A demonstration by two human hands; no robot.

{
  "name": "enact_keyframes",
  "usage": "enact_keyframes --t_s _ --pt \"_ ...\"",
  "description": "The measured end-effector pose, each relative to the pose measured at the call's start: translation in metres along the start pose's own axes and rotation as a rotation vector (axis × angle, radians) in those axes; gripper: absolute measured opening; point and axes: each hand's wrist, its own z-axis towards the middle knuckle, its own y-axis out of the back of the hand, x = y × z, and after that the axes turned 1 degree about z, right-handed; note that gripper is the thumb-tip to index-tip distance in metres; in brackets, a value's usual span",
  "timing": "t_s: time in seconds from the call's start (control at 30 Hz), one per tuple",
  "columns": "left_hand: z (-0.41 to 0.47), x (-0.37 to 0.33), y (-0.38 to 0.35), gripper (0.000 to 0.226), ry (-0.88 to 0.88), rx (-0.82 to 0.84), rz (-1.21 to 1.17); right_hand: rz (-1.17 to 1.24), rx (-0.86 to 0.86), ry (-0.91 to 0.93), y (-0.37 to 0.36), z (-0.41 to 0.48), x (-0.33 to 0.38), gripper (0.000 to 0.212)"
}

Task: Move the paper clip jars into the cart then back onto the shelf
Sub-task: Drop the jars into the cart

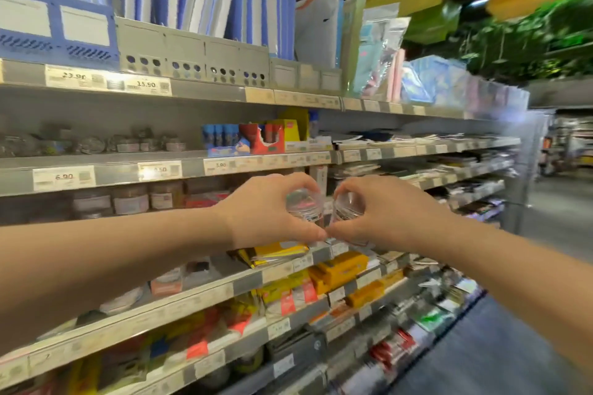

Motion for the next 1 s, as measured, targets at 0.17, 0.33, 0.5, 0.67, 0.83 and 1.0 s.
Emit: enact_keyframes --t_s 0.17,0.33,0.5,0.67,0.83,1.0 --pt "0.002 -0.075 -0.057 0.063 -0.147 0.075 -0.029 -0.046 0.047 -0.165 0.012 -0.096 -0.047 0.034" --pt "0.019 -0.173 -0.112 0.062 -0.319 0.162 -0.108 -0.116 0.044 -0.371 0.037 -0.2 -0.107 0.036" --pt "0.032 -0.276 -0.196 0.055 -0.462 0.285 -0.205 -0.225 0.025 -0.558 0.05 -0.299 -0.173 0.045" --pt "0.04 -0.351 -0.286 0.062 -0.5 0.327 -0.231 -0.251 0.06 -0.631 0.044 -0.371 -0.249 0.062" --pt "0.051 -0.391 -0.369 0.072 -0.499 0.393 -0.251 -0.142 0.149 -0.685 0.011 -0.413 -0.325 0.06" --pt "0.065 -0.401 -0.435 0.066 -0.369 0.503 -0.22 0.002 0.209 -0.704 -0.045 -0.433 -0.378 0.041"
